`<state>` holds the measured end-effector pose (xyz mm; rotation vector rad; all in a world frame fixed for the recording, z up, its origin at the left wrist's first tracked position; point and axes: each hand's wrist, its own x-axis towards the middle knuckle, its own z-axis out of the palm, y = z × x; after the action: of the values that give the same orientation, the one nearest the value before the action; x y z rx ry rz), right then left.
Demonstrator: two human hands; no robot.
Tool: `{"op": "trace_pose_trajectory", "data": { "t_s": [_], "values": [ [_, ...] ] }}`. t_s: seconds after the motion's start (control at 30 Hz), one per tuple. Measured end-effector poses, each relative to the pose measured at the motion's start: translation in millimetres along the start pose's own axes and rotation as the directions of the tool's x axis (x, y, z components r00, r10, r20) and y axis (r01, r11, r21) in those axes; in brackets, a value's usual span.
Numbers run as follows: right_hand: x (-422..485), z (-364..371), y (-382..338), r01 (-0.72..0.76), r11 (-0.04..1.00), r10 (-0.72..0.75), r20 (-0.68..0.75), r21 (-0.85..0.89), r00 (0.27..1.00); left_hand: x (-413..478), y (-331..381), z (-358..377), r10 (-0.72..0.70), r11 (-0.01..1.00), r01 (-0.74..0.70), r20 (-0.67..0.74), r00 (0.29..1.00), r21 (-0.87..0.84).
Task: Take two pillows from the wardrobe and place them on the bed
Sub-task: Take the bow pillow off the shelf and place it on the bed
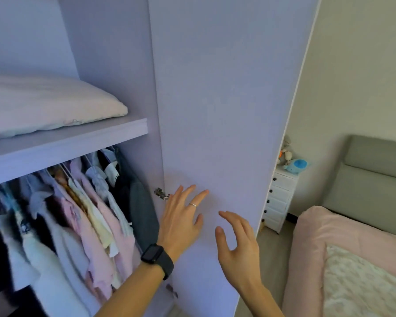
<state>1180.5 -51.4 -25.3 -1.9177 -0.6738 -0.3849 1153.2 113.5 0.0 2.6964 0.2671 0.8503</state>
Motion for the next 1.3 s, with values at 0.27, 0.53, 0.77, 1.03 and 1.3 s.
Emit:
{"op": "trace_pose_trajectory", "data": {
  "t_s": [0.27, 0.53, 0.77, 1.03, 1.3],
  "values": [
    [5, 99, -54, 0.323, 0.944, -0.33, 0.252, 0.07, 0.91, -80, -94, -98, -0.337, 0.921, 0.363, -0.177, 0.925, 0.141],
    [111, 185, -153, 0.615, 0.764, -0.645, 0.236, 0.195, 0.727, -48, -155, -231, -0.291, 0.788, 0.491, -0.479, 0.828, 0.371],
    [256, 244, -231, 0.666, 0.711, -0.704, 0.233, 0.226, 0.671, 25, -194, -317, -0.261, 0.622, 0.573, -0.549, 0.794, 0.533],
    [361, 306, -255, 0.675, 0.738, -0.469, 0.733, 0.018, 0.492, 62, -258, -350, -0.608, 0.369, 0.694, -0.404, 0.683, 0.618],
    [353, 339, -223, 0.677, 0.735, -0.506, 0.69, 0.032, 0.517, 60, -277, -325, -0.661, 0.259, 0.75, -0.454, 0.597, 0.609]
  ]
}}
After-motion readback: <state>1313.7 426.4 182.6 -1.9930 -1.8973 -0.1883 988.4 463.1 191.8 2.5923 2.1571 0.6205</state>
